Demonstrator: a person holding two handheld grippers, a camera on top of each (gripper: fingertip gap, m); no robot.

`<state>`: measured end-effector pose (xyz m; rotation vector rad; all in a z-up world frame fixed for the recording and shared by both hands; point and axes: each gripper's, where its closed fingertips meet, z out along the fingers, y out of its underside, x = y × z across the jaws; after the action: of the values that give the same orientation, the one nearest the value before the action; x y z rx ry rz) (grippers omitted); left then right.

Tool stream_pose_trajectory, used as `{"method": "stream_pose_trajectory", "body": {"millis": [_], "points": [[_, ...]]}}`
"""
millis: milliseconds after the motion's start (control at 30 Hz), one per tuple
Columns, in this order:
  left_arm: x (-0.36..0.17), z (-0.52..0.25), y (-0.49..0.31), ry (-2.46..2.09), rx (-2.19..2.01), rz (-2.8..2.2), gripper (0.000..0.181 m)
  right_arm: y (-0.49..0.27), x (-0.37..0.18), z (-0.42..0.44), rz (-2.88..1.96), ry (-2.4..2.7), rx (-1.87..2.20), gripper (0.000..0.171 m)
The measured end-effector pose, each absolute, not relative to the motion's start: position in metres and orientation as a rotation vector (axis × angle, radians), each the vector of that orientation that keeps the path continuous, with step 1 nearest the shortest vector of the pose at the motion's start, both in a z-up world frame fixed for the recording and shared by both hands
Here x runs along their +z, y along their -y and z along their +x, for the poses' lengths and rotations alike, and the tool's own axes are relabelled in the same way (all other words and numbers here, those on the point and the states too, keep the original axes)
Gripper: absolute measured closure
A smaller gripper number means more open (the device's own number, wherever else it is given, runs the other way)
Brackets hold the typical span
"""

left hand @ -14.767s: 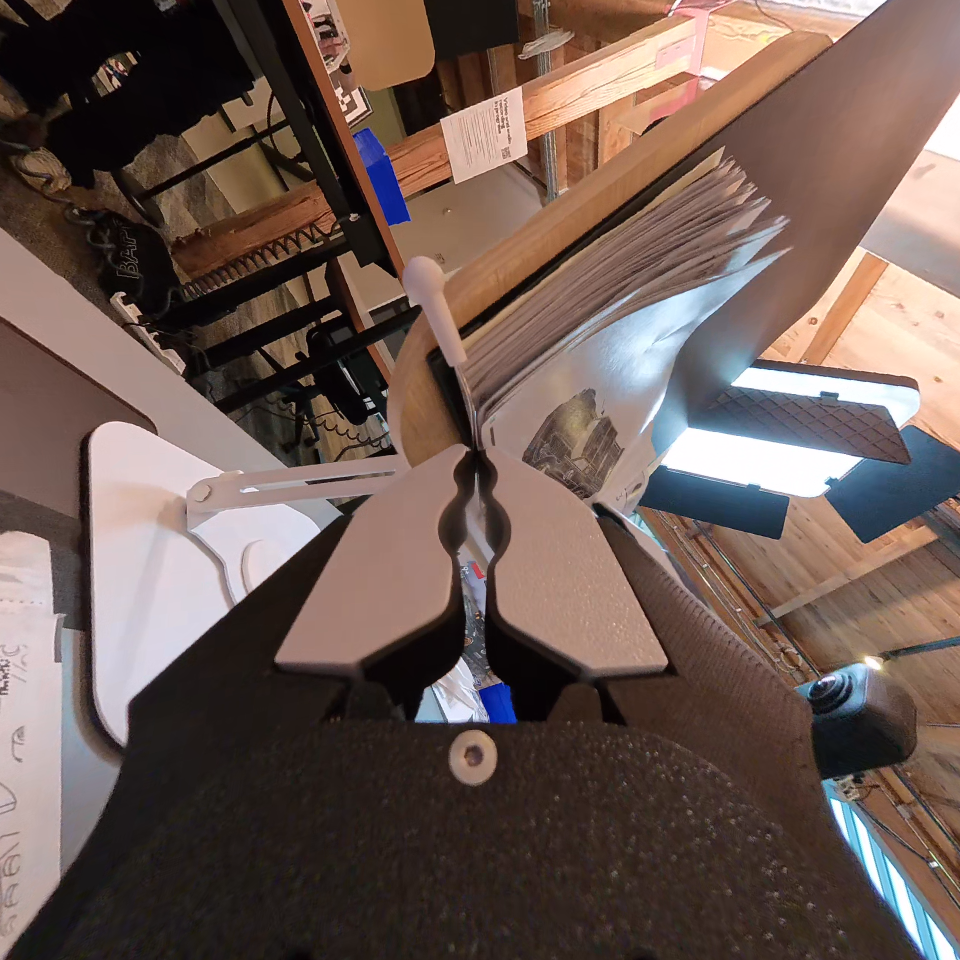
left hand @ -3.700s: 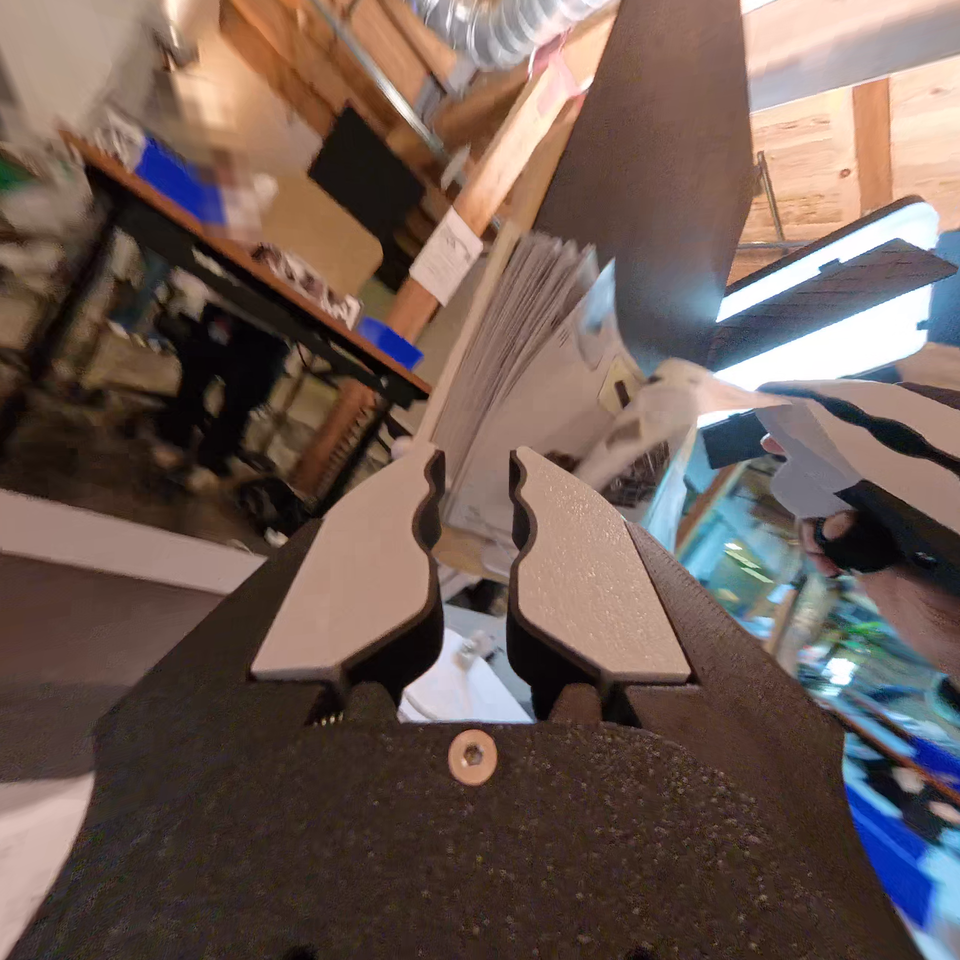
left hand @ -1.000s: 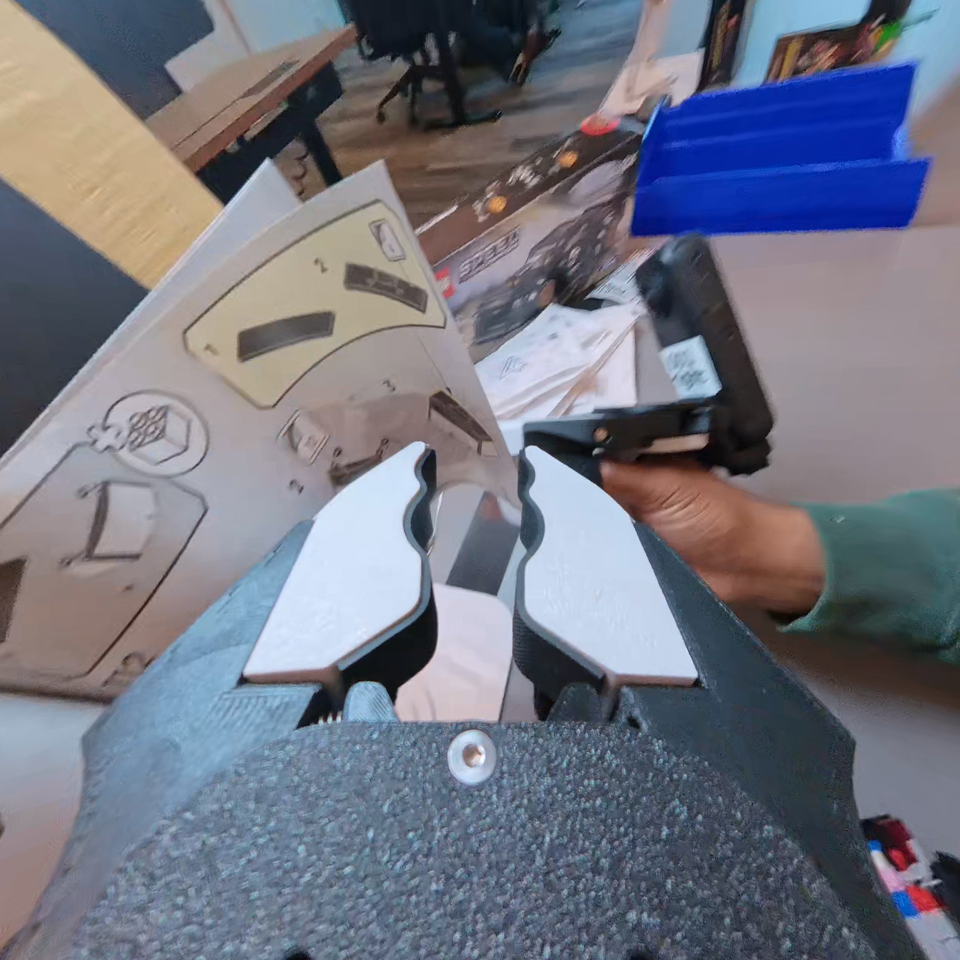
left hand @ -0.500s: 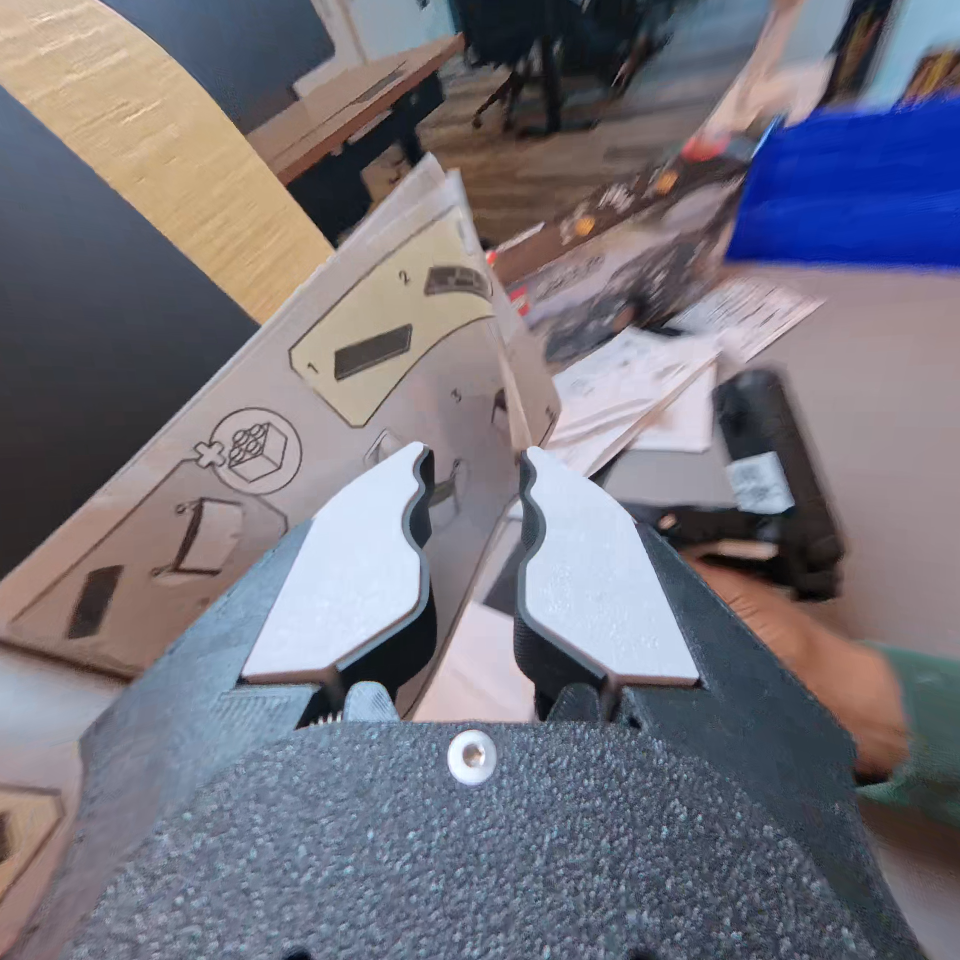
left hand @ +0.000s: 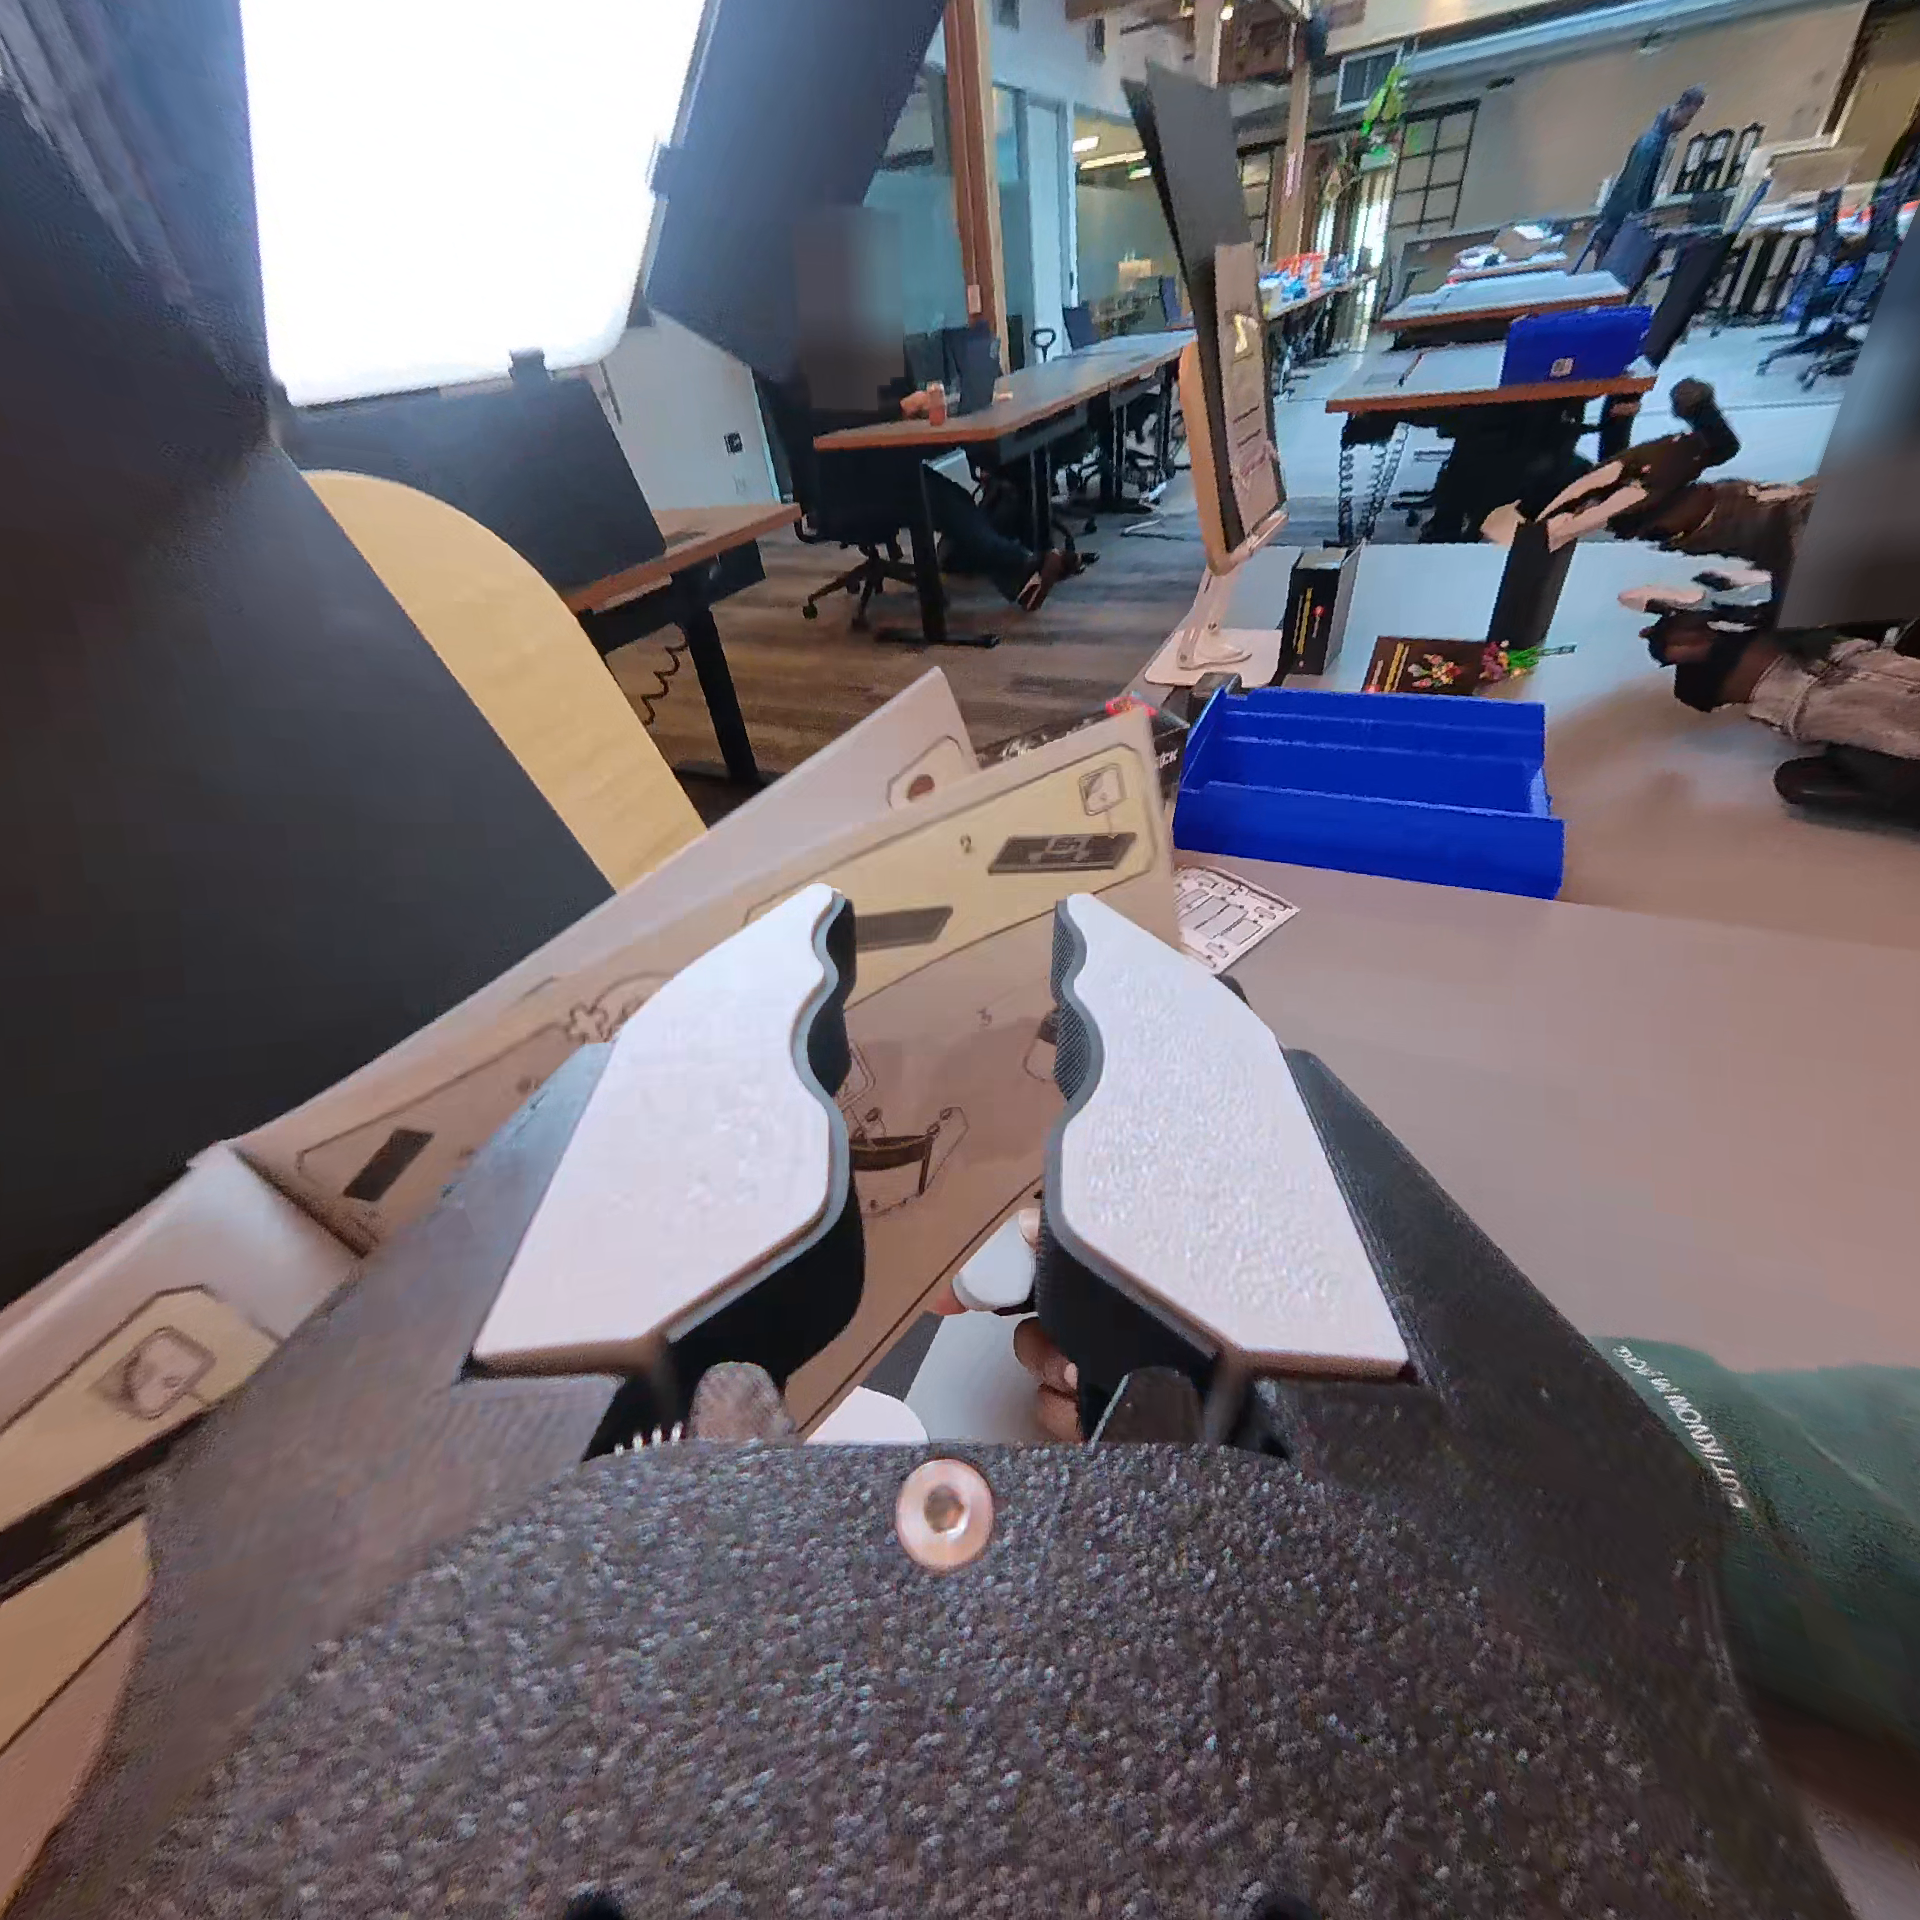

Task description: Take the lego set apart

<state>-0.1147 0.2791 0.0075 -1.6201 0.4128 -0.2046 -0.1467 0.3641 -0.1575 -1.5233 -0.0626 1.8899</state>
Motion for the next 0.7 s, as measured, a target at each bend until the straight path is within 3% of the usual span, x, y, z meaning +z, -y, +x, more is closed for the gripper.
{"method": "stream_pose_trajectory", "body": {"millis": [133,300,467,700], "points": [[0.006,-0.131,-0.275,-0.395,-0.128,-1.658,0.151,-0.365,-0.155,-0.146,-1.520,0.080,1.877,0.163],[-0.049,-0.177,-0.280,-0.488,0.346,-1.891,0.159,-0.366,-0.152,-0.144,-1.517,0.111,1.848,0.163],[-0.060,-0.210,-0.289,-0.503,0.780,-1.890,0.162,-0.367,-0.151,-0.145,-1.511,0.123,1.841,0.163],[-0.068,-0.207,-0.306,-0.536,0.852,-1.908,0.163,-0.366,-0.151,-0.144,-1.495,0.136,1.818,0.163]]}}
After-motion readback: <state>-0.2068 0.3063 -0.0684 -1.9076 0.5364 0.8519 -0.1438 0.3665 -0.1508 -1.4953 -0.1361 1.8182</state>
